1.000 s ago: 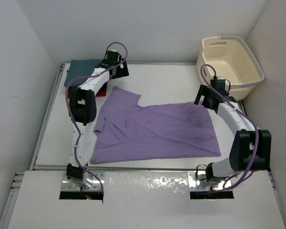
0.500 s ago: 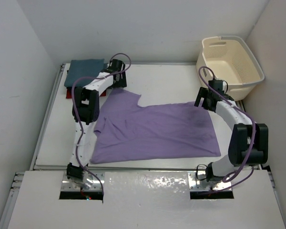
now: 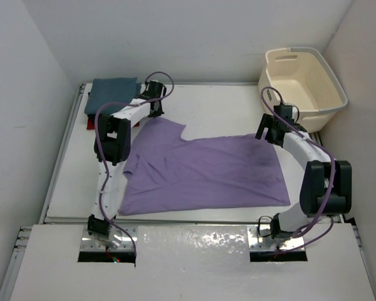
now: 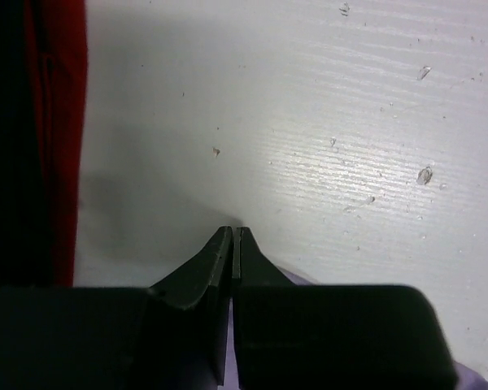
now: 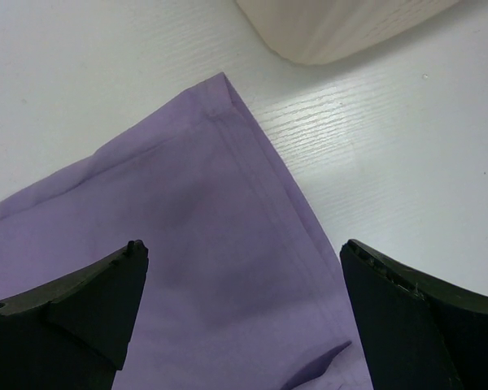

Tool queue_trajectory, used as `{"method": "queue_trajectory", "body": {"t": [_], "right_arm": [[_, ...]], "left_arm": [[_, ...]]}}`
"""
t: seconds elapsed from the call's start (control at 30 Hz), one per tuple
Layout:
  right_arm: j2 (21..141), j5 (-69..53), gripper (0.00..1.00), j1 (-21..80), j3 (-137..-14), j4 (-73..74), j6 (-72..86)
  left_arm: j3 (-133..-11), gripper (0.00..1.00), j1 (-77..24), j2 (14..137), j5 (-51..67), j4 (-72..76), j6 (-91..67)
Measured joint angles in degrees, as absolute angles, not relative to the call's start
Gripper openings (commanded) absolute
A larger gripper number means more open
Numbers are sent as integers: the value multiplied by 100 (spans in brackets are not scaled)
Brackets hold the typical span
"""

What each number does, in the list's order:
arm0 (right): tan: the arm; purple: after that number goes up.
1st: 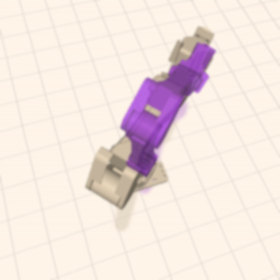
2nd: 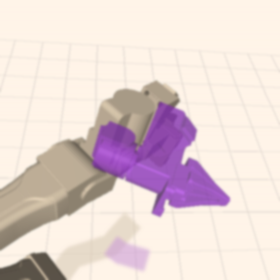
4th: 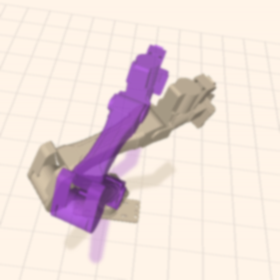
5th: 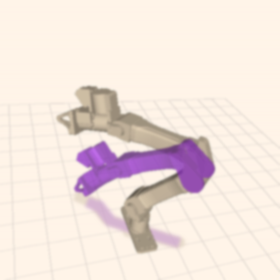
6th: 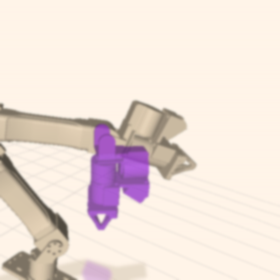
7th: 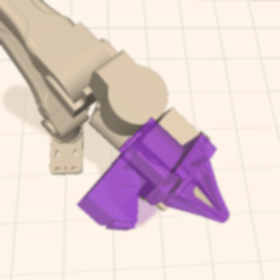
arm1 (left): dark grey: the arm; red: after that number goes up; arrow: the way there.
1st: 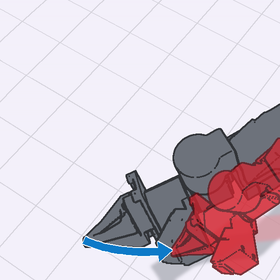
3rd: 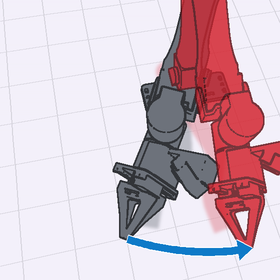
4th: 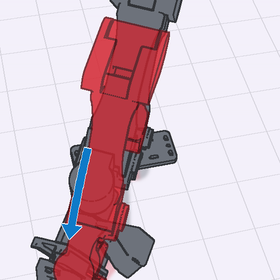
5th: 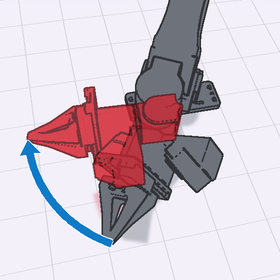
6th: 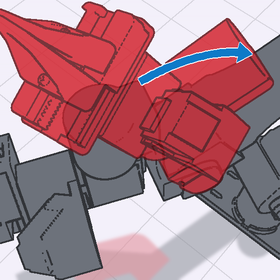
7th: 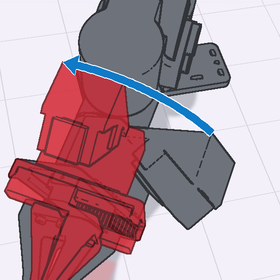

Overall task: Fold and stack the t-shirts
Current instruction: Grap the side of the flattened tshirt furthest away from the robot with both arms

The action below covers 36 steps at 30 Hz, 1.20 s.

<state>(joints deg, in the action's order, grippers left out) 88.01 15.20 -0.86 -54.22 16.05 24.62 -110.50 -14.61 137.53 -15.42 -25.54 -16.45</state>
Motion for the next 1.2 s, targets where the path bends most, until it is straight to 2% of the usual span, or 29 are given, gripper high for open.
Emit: {"method": "queue_trajectory", "body": {"t": [0.67, 0.87, 1.0, 1.2], "right_arm": [[10648, 3424, 98, 642, -6694, 1509, 3459], [11404, 3789, 88, 735, -7395, 1551, 3800], [11653, 3916, 75, 740, -7577, 1573, 3933], [11730, 4071, 72, 738, -7566, 1599, 4045]], "left_arm": [[-9500, 0, -1461, 12300, -1413, -1905, -1441], [-9157, 0, -1461, 12005, -1275, -1737, -1441], [-8901, 0, -1461, 11887, -1208, -1688, -1444], [-8517, 0, -1461, 11526, -1105, -1605, -1448]]}}
